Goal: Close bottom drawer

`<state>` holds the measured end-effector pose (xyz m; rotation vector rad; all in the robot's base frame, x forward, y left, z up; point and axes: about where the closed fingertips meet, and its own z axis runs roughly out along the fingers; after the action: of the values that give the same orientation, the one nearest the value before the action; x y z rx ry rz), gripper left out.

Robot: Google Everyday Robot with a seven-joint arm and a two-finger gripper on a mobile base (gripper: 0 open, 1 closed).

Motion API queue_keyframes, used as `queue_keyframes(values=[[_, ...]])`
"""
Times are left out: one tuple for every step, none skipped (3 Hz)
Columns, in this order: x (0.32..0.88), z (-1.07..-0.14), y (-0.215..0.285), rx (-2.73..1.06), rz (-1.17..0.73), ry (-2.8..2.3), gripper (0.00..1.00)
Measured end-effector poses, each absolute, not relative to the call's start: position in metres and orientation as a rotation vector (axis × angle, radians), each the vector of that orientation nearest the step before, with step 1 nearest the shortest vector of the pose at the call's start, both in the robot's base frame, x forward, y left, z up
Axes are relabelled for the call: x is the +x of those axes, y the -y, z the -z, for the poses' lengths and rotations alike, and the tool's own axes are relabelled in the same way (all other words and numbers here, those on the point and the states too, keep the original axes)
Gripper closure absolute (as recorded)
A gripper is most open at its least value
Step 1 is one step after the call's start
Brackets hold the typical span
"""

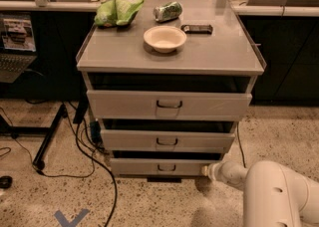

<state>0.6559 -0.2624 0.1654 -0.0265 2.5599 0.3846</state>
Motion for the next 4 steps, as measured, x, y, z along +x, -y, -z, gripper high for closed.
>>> queue_keyframes(values=[[0.668, -0.163, 0.263, -0.002, -0.397, -2.549, 1.00], [0.643, -0.143, 0.262, 0.005, -0.452, -2.596, 1.00], [0.597, -0.127, 0.263, 0.060, -0.540, -2.630, 1.00], [0.593, -0.126, 0.267, 0.073, -0.542, -2.630, 0.81]])
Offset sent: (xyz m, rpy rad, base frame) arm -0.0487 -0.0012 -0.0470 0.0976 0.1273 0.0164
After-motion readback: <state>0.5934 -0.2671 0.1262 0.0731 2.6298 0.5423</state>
